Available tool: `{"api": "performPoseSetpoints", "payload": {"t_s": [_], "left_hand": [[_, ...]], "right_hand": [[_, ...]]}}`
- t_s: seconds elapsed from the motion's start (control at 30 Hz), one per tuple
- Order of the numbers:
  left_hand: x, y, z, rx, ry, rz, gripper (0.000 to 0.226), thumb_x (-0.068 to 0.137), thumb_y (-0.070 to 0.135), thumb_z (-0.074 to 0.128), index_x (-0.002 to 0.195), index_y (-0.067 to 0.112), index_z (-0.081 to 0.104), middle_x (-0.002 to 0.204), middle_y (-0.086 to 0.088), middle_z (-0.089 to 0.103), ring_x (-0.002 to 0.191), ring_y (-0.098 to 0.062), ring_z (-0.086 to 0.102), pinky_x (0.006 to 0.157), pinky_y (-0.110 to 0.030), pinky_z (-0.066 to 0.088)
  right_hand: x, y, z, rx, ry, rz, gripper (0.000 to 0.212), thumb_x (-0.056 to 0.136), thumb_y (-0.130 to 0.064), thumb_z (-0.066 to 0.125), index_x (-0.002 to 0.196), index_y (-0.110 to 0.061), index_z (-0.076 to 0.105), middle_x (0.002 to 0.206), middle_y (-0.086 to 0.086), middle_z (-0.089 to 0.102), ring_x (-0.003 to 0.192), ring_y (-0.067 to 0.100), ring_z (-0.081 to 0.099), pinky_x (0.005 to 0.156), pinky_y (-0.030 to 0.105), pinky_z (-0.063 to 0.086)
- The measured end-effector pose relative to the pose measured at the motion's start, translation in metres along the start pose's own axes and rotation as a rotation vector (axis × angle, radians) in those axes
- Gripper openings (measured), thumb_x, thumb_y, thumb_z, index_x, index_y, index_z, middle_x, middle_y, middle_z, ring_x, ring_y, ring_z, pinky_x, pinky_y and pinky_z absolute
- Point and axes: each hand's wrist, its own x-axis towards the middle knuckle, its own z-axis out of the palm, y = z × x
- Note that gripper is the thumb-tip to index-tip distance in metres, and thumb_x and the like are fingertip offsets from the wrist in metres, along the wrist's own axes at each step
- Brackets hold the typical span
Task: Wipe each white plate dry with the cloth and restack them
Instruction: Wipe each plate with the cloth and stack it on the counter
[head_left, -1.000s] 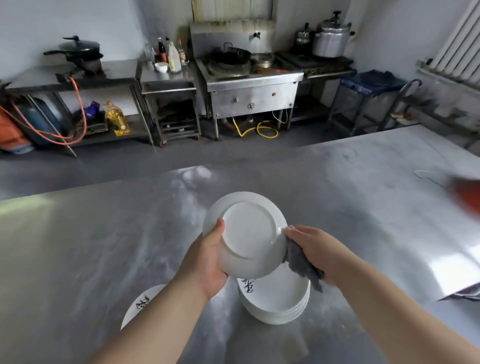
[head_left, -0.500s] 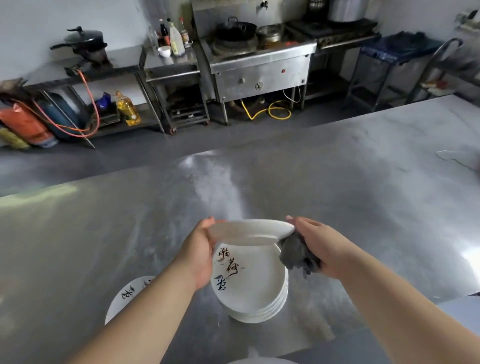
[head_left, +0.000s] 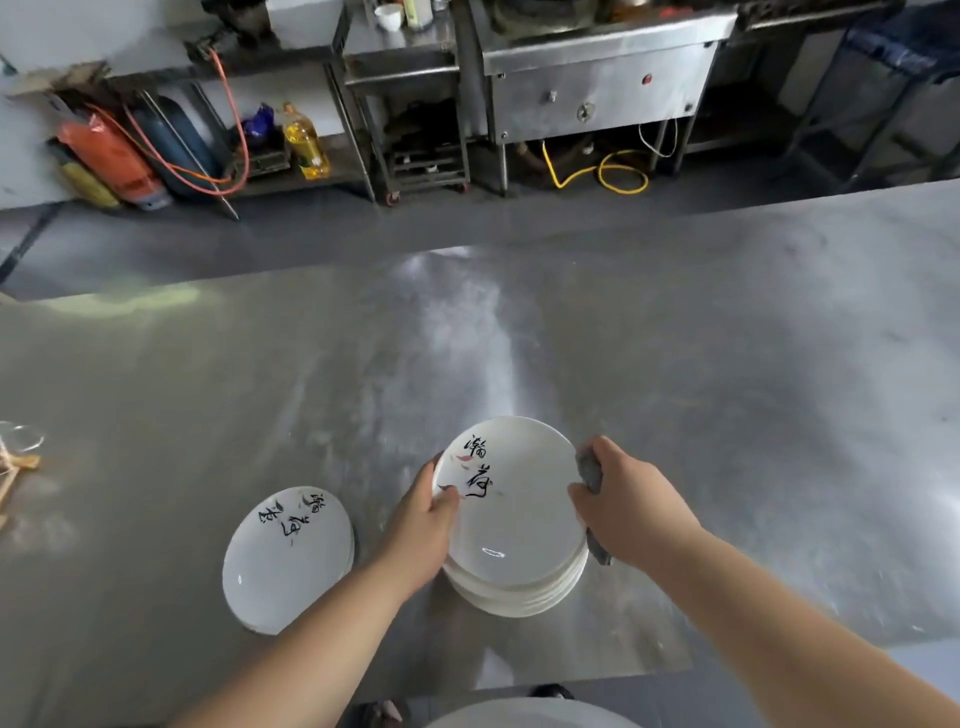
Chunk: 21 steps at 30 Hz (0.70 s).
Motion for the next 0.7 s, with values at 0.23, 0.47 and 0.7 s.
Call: {"api": "performPoseSetpoints", "payload": {"t_s": [0.23, 0.47, 0.7], "left_hand": [[0.004, -0.006, -0.001, -0.025, 0.045, 0.033, 0.051, 0.087, 0.032, 0.045, 0.133, 0.047, 0.060, 0.118, 0.020, 0.073, 0.115, -0.011, 0.066, 0.100, -0.037, 0.052], [0.011, -0.018, -0.015, -0.024, -0.012, 0.085, 0.042, 0.090, 0.023, 0.049, 0.120, 0.046, 0.068, 0.111, 0.019, 0.076, 0.110, -0.010, 0.069, 0.094, -0.036, 0.055], [0.017, -0.052, -0.073, -0.057, 0.023, 0.094, 0.029, 0.101, 0.025, 0.055, 0.122, 0.043, 0.066, 0.123, 0.017, 0.073, 0.116, -0.004, 0.067, 0.107, -0.032, 0.050]], "right_hand": [[-0.012, 0.000, 0.007, -0.196, 0.137, -0.043, 0.018, 0.091, -0.044, 0.056, 0.104, -0.035, 0.047, 0.068, -0.006, 0.062, 0.059, 0.018, 0.061, 0.051, 0.031, 0.052], [-0.005, -0.022, -0.014, -0.484, 0.208, -0.081, 0.029, 0.093, -0.057, 0.056, 0.085, -0.032, 0.044, 0.074, -0.008, 0.054, 0.070, 0.024, 0.055, 0.049, 0.026, 0.030], [-0.010, -0.107, 0.034, -0.357, 0.187, -0.222, 0.020, 0.097, -0.048, 0.056, 0.098, -0.028, 0.054, 0.075, -0.002, 0.061, 0.063, 0.027, 0.062, 0.054, 0.031, 0.047]]}}
